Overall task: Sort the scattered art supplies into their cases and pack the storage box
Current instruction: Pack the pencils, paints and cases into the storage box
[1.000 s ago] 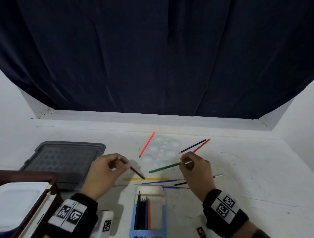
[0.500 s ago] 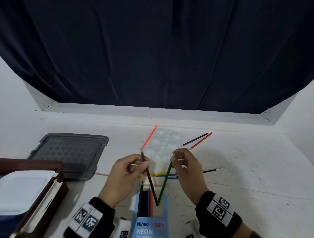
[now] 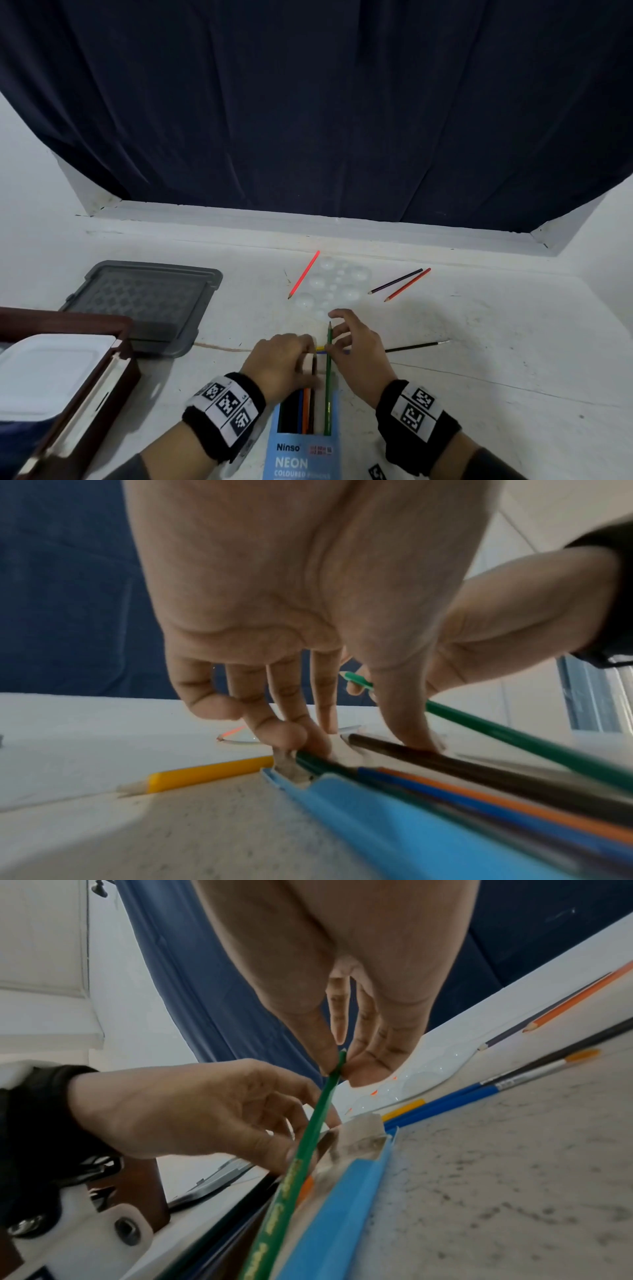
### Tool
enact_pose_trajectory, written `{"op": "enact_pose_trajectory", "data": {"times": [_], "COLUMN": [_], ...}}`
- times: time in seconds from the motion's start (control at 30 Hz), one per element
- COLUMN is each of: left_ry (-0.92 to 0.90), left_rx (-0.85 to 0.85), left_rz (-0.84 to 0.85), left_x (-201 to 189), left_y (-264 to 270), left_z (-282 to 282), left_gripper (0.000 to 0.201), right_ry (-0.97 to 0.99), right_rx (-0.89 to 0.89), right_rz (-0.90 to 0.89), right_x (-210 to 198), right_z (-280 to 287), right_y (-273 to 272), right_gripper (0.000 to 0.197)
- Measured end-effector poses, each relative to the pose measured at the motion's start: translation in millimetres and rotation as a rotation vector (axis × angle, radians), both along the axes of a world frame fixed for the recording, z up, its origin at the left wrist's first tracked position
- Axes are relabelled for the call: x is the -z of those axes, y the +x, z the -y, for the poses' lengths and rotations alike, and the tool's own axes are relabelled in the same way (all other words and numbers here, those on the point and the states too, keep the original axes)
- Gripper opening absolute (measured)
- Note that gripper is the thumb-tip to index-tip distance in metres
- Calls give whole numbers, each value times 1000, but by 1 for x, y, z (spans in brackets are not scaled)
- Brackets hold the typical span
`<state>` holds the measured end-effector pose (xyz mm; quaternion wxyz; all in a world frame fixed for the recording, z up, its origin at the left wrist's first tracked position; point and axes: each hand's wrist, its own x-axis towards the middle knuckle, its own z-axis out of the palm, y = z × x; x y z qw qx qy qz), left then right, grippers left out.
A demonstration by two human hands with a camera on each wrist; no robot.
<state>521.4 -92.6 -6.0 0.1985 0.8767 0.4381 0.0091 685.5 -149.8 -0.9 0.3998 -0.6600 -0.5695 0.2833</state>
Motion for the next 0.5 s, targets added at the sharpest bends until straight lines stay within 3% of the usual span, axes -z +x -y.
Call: {"op": "enact_pose_trajectory", "data": {"times": [0.07,0.13,0.2,0.37,0.5], "left_ry": [116,172,189,143,29], "left_rx": [29,56,90,94,23], "left_rz": [-173,-229,-244,-209,-57], "left_x": [1,3,5,4,0], "left_y": [-3,-7,-11,-18,-25], "left_z": [4,7,11,14,10], "left_gripper": [62,84,91,80,50], "right_ry": [-7,-19,-37,-39,-64], "right_rx": [-9,-31,-60,-74,-208], "right_rz": [37,82,139,216,370], "right_x": [3,8,14,22,23], "right_z": [-2,-5,-7,-8,1], "right_y": [1,2,1,-3,-7], "right_gripper": [32,23,19,22,20]}}
